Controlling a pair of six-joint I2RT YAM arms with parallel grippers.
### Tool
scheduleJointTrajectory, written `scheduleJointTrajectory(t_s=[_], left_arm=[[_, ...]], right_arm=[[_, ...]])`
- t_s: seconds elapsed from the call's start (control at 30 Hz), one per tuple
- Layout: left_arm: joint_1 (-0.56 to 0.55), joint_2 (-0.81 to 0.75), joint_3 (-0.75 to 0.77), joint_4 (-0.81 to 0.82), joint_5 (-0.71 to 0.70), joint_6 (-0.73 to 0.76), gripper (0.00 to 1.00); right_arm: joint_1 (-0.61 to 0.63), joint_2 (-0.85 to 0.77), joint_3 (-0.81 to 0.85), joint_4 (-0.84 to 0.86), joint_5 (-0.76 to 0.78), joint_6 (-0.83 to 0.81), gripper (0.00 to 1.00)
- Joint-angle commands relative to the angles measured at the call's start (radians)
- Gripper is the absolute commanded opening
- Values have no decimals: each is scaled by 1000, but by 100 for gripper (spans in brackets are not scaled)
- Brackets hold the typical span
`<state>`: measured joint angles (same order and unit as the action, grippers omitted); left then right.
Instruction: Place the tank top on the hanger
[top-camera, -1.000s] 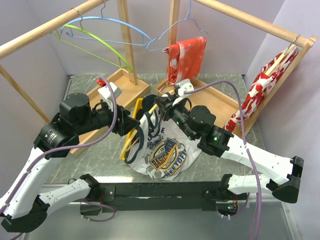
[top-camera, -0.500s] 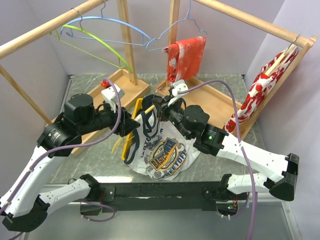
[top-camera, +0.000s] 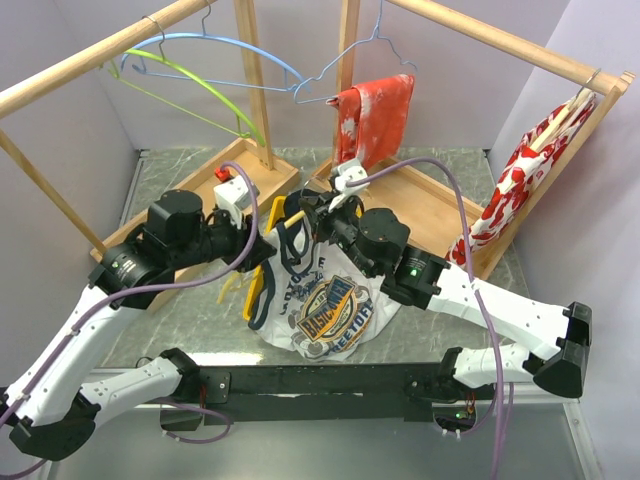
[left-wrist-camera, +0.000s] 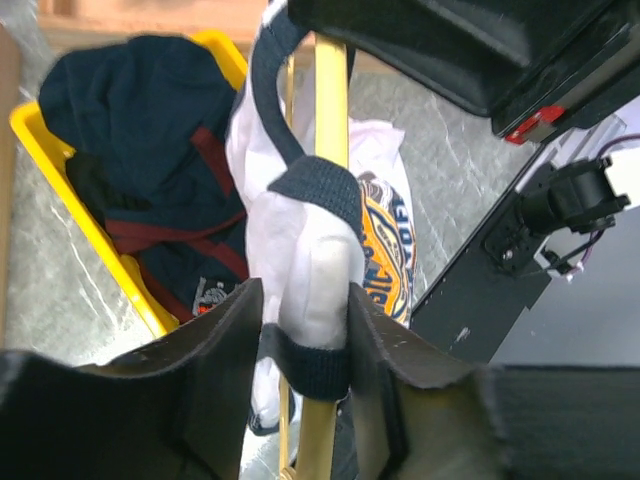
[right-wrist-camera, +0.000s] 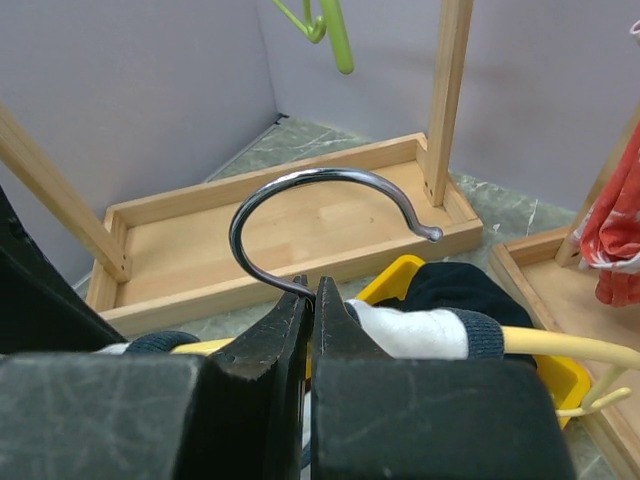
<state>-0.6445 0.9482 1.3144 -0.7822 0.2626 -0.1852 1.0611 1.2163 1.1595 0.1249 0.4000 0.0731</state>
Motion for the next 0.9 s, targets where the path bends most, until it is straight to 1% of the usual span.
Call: scheduleJointTrajectory(t_s=[0.0,0.07,0.1,0.2,0.23,0.27,0.3,0.33,0.37,0.4,0.43,0.5,0.53,0.63,0.8,0.83,0.87], left_arm=[[-18,-11,-38,37,-22,-13,35],[-24,-23,-70,52,-33,-23,30],[-24,-28,-87,63,-37,-36,21],[-26,-66,-125,96,-88,-71,1],[-27,-93,-135,121,-95,-80,1],[-27,-110,-147,136,-120,-89,1],[-27,-127,-173,152,-143,-120,1],[-27,-164,-188,187,-163,-137,1],[-26,-181,-204,199,-202,-154,1],[-27,-195,-230,205,-216,-183,1],[-27,-224,-242,212,-229,-195,1],[-27,-255,-279,215,-250,-226,1],[-27,-290,-290,212,-256,-235,1],[-27,-368,-334,196,-261,-275,1],[-27,-500,-377,135,-384,-361,1],[-27,-547,-383,129,-434,-378,1],[-27,-571,-389,123,-454,-404,1]], right_arm=[[10,-6,63,55,11,5,0],[11,-4,60,56,11,7,0],[10,-4,59,55,10,7,0],[10,-4,57,48,8,7,0],[10,-3,58,44,2,11,0],[10,-4,60,33,0,13,4],[11,-6,60,27,-4,16,10],[10,-8,59,24,-15,28,27],[10,-11,57,18,-23,36,36],[10,-21,52,16,-32,43,43],[10,-27,43,13,-41,60,52],[10,-50,29,7,-75,85,58],[11,-60,10,4,-87,105,64],[11,-99,-42,7,-102,138,68],[11,-165,-109,27,-72,168,70],[11,-170,-122,28,-64,175,70],[11,-179,-129,27,-59,180,70]])
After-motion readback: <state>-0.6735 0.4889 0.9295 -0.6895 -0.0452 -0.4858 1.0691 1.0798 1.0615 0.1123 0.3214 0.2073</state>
